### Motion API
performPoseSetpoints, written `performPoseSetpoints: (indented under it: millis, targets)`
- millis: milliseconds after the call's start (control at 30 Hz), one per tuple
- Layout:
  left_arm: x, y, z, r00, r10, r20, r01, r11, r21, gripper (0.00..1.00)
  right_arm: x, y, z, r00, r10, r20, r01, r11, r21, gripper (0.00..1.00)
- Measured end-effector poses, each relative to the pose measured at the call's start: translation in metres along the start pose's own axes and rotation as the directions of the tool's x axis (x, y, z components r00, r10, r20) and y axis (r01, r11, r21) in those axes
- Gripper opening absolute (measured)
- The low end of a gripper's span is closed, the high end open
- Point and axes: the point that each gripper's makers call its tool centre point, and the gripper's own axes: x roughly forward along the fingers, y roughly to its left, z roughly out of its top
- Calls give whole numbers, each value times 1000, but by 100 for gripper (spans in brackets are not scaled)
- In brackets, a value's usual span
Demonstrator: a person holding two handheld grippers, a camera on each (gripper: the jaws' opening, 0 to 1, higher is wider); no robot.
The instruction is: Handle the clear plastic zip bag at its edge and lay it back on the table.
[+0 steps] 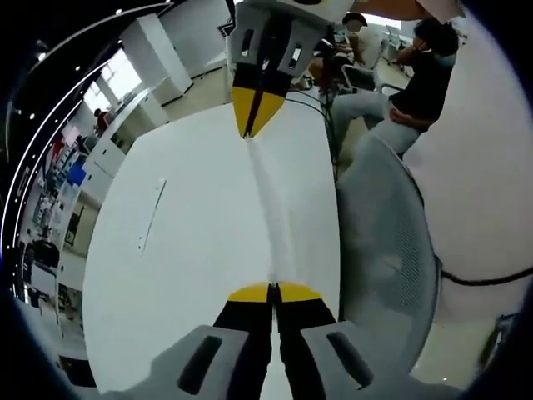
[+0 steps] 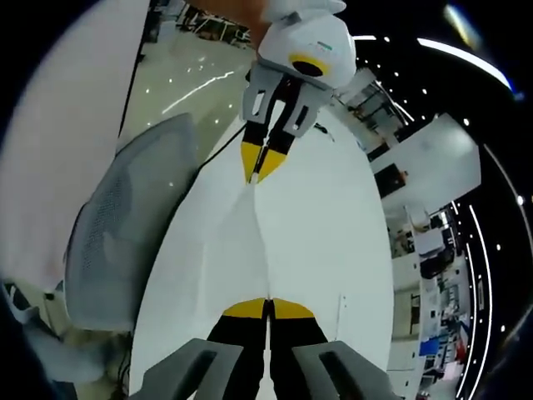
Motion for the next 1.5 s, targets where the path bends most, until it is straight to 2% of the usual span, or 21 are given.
performPoseSetpoints:
  millis: [200,267,467,633,933,1100,1300,1500]
  targets:
    - [0,-2,-1,1000,-8,-11,8,999,-50,0,1,-1,2,1000,-1,6,1,1000,-3,0]
    - [0,-4,-3,1000,-21,-19,20,997,-70,0,1,-1,3,1000,9,24,-10,1000,24,0]
    - [-1,-3,1,1000,-13,-19,11,997,-82,0,4,-1,0,1000,9,24,-10,999,35,0]
    - [-2,-1,4,1000,-15,-18,14,996,-88,0,6,2,0,999,26,45,-30,996,82,0]
    - [0,5,6,1000,-8,-25,7,998,-62,0,9,1,9,998,33,61,-39,994,101,11]
    - [-1,6,6,999,-4,-33,2,999,-44,0,11,1,19,996,43,81,-53,992,115,17]
    - [-2,7,10,1000,3,-28,-4,1000,-19,0,16,-2,46,988,56,143,-78,985,154,16]
    - [-2,8,13,1000,8,-21,-8,1000,-4,0,25,-4,68,980,62,187,-92,983,158,13]
